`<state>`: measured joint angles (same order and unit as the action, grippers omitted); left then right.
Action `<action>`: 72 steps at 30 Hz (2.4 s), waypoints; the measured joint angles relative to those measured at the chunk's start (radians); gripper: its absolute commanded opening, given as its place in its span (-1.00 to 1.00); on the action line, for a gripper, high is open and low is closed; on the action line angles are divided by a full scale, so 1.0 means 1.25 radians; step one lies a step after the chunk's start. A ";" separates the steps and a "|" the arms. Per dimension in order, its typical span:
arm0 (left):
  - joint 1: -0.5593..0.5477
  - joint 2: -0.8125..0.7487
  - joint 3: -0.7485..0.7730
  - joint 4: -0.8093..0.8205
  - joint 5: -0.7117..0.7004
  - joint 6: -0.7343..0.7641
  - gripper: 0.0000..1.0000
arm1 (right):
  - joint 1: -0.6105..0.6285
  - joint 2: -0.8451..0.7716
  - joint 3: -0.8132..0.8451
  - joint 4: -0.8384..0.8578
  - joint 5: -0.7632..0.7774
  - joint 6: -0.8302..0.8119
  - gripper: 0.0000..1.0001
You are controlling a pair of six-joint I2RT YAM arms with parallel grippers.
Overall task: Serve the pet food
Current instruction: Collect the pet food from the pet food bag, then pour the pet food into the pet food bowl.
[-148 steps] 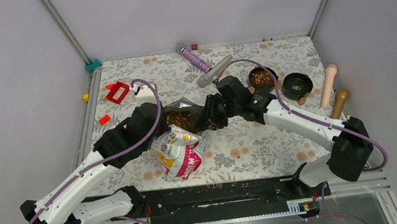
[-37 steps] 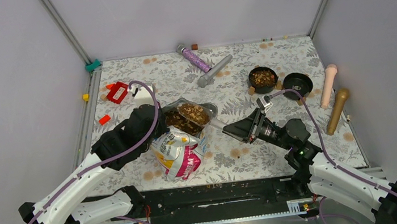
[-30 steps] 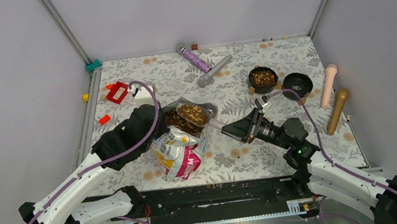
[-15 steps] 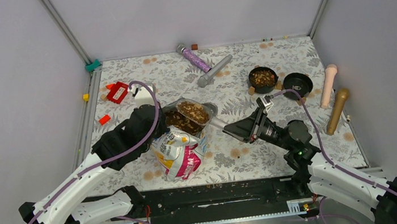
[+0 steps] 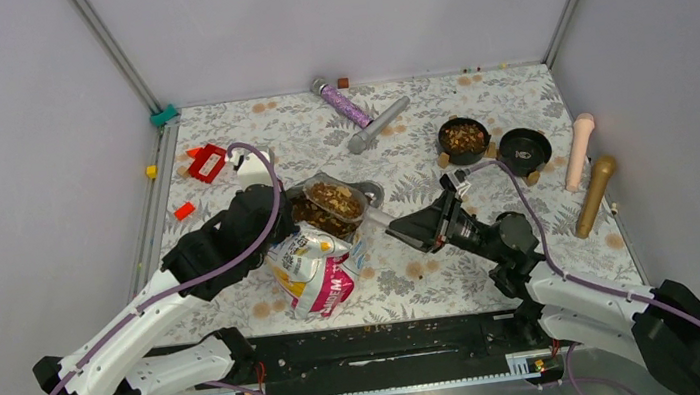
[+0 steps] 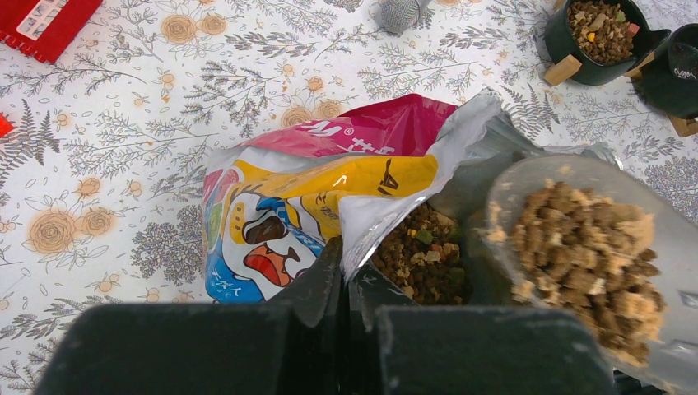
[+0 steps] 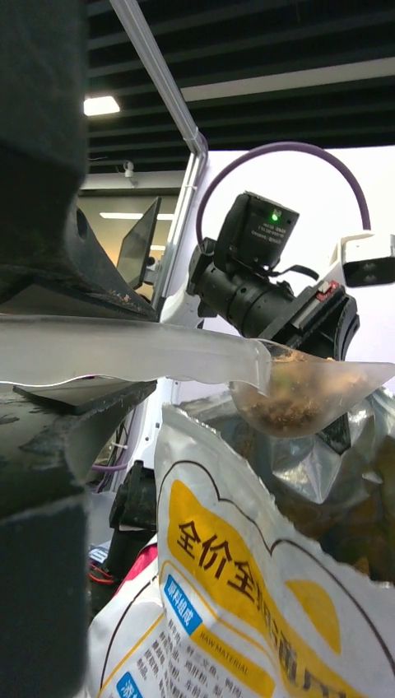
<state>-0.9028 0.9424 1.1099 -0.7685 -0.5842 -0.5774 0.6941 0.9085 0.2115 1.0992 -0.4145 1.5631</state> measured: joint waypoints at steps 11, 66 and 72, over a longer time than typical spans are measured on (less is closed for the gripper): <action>0.000 -0.001 0.000 0.000 0.000 0.000 -1.00 | 0.000 -0.148 0.036 -0.137 0.009 -0.046 -1.00; 0.000 -0.009 -0.005 0.001 0.000 0.001 -1.00 | -0.744 0.127 0.287 -0.571 -0.032 -0.369 -1.00; 0.000 -0.009 -0.005 0.002 0.000 0.001 -1.00 | -0.826 0.225 0.305 -0.552 -0.157 -0.401 -1.00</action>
<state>-0.9031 0.9318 1.1030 -0.7662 -0.5838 -0.5762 -0.3378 1.1900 0.5922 0.4091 -0.6109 1.0622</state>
